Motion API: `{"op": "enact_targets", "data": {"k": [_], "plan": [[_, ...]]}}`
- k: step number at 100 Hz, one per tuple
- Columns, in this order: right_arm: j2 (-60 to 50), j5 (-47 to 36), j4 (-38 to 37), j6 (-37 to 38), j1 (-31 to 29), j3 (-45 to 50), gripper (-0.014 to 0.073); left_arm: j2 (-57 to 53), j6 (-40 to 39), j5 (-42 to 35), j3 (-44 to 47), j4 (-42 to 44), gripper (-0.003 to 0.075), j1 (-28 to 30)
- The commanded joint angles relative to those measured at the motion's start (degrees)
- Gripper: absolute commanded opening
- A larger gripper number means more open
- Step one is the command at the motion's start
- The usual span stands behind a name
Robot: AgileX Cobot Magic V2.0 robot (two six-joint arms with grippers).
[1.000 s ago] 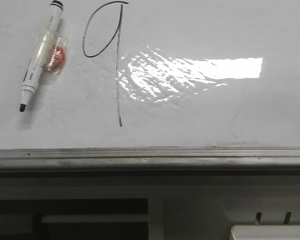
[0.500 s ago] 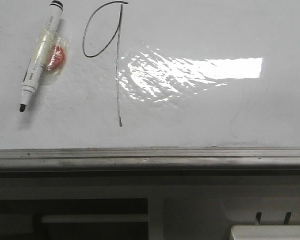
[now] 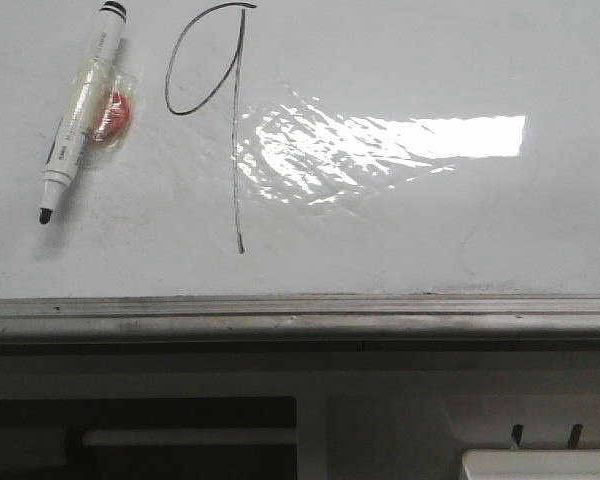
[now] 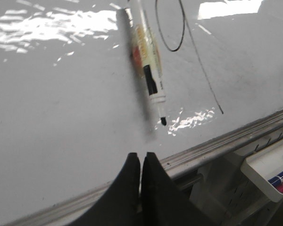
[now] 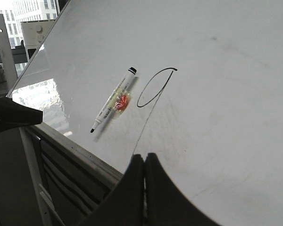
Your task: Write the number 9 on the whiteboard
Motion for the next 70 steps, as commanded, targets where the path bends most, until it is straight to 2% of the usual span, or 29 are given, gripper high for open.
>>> {"op": "enact_targets", "data": {"k": [1,7,17,27,32,57,70], "plan": [[0.6,-4.2,-0.4,-0.4,0.1,-1.4,-0.007,-2.1,-0.1,-3.0,0.5,-3.7,-0.002,2.2],[0.6,-4.2,-0.4,-0.4,0.1,-1.4,-0.007,-4.7,2.2,-3.0,2.0,-6.0,-0.002,4.1],[0.6,-4.2,-0.4,-0.4,0.1,-1.4,-0.007,-9.1,12.6,-2.9,4.7,-14.6,-0.002,8.1],[0.6,-4.2,-0.4,-0.4,0.1,-1.4,-0.007,-14.2,19.3,-2.3,7.5,-18.2,-0.002,13.0],[0.6,-4.2,-0.4,-0.4,0.1,-1.4,-0.007,-17.0,19.4,1.4,7.3,-18.2,-0.002,15.3],[0.6,-4.1,-0.4,-0.4,0.1,-1.4,-0.007,-16.6,18.7,4.3,7.3,-18.3,-0.002,27.3],[0.6,-4.1,-0.4,-0.4,0.1,-1.4,-0.007,-16.7,17.9,6.5,7.3,-18.3,-0.002,31.4]]}}
